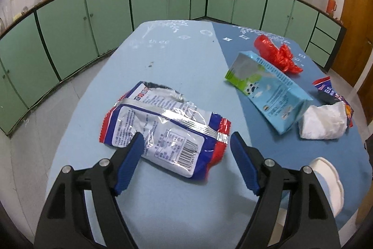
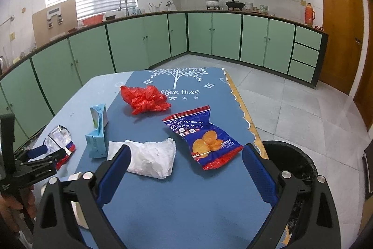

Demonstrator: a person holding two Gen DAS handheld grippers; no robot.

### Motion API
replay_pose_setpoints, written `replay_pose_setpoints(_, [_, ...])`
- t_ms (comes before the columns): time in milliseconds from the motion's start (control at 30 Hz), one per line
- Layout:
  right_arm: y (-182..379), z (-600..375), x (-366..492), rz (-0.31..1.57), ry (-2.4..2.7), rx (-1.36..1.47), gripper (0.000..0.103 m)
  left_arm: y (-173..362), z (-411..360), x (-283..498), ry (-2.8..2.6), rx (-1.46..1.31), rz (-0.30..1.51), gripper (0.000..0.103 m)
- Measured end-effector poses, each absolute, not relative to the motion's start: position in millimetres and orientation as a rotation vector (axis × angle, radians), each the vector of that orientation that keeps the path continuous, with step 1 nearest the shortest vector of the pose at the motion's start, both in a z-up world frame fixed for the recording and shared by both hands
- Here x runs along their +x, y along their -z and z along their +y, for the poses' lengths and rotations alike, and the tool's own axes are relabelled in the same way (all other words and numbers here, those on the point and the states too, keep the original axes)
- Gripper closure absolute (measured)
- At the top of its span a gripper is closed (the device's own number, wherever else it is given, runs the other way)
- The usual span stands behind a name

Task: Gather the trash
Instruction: 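Move both tools back over the table toward the silver snack bag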

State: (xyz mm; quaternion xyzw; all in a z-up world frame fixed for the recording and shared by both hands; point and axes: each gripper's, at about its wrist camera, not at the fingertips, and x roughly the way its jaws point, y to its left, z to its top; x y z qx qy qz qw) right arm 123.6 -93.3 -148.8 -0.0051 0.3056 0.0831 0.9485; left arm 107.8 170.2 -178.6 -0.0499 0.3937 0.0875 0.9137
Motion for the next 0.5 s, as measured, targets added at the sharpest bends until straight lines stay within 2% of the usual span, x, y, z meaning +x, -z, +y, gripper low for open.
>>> replay_pose_setpoints(367, [151.8,-78.9,132.6,0.641,-0.175,-0.036,0.009,191.0,169.6,110.1,-0.198,-0.101,0.824,0.026])
replay_pose_setpoints(500, [152.4,-77.6,134.1,0.647,-0.175,-0.037,0.009,191.1,169.8,109.1,-0.231,-0.098,0.812,0.038])
